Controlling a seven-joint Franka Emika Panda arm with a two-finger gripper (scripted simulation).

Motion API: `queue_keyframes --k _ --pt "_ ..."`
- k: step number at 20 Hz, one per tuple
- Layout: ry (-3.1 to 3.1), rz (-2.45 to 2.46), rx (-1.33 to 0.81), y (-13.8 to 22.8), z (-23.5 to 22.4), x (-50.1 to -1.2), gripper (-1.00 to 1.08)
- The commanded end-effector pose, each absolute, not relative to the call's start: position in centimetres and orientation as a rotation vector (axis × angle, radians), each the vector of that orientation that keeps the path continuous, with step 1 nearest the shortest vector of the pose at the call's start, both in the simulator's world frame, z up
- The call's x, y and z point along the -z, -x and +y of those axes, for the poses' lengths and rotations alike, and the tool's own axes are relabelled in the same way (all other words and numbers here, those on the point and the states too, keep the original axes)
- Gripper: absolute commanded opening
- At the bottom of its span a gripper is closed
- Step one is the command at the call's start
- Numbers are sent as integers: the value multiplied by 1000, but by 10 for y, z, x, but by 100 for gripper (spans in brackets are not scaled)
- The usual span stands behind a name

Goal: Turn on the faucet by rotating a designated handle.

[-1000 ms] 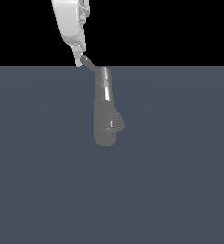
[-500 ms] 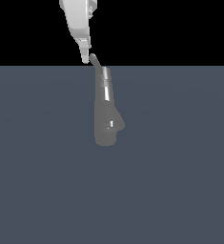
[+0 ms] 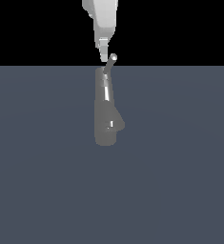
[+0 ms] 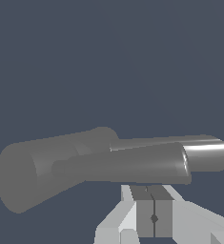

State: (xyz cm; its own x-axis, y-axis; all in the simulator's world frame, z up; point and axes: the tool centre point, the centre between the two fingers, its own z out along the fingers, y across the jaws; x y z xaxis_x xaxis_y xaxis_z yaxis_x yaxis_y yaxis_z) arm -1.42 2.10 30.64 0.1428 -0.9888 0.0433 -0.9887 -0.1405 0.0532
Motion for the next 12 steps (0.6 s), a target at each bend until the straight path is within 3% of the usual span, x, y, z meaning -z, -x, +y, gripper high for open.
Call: queue_keyframes --k 1,3,4,12 --pt "-2280 -2046 8 14 -16 -303 -100" --pt "-2279 -2046 9 13 -22 -303 -100" --pt "-2327 -2017 0 11 5 -309 -100" --pt "-2314 -2024 2 -7 -18 -300 -100"
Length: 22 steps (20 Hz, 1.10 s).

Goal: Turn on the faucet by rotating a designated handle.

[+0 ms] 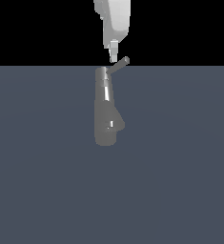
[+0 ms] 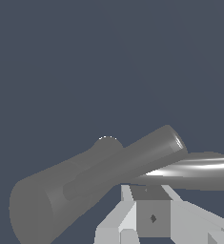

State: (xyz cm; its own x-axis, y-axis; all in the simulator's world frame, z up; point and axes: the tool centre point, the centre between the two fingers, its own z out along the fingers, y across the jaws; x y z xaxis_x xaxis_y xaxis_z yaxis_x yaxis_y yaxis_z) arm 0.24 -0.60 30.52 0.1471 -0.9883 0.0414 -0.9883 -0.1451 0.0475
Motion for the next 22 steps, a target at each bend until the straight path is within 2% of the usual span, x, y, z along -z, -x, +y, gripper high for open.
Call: queue_keyframes --k 1,22 --pt "-2312 -2025 3 -9 -21 -298 -100" --pt "-2281 -2044 9 -50 -77 -276 -100"
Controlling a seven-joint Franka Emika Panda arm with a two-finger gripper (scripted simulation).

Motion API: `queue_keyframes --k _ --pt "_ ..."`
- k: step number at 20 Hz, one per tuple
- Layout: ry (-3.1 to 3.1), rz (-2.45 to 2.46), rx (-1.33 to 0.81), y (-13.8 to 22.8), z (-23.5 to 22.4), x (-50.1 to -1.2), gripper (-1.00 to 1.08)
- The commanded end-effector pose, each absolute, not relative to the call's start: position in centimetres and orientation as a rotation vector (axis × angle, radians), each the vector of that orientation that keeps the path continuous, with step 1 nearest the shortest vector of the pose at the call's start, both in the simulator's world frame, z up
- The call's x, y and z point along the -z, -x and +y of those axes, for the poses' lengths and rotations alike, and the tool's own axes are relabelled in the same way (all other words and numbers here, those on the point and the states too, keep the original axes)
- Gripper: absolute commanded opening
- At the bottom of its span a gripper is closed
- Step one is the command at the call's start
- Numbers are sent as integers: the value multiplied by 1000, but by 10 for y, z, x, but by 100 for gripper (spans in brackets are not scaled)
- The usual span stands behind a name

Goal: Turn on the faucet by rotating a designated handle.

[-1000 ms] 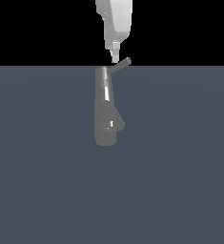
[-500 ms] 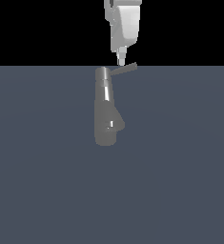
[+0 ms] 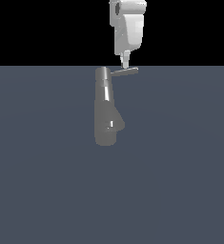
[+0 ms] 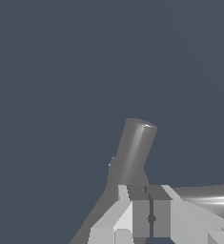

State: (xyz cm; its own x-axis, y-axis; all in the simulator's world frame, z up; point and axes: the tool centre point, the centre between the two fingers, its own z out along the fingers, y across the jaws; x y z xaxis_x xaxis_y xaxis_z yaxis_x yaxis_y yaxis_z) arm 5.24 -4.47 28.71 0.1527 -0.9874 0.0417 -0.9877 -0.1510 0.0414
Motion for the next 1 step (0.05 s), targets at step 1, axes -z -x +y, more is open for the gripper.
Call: queue_keyframes --k 1 --pt "-2281 -2044 9 -50 -77 -276 -100"
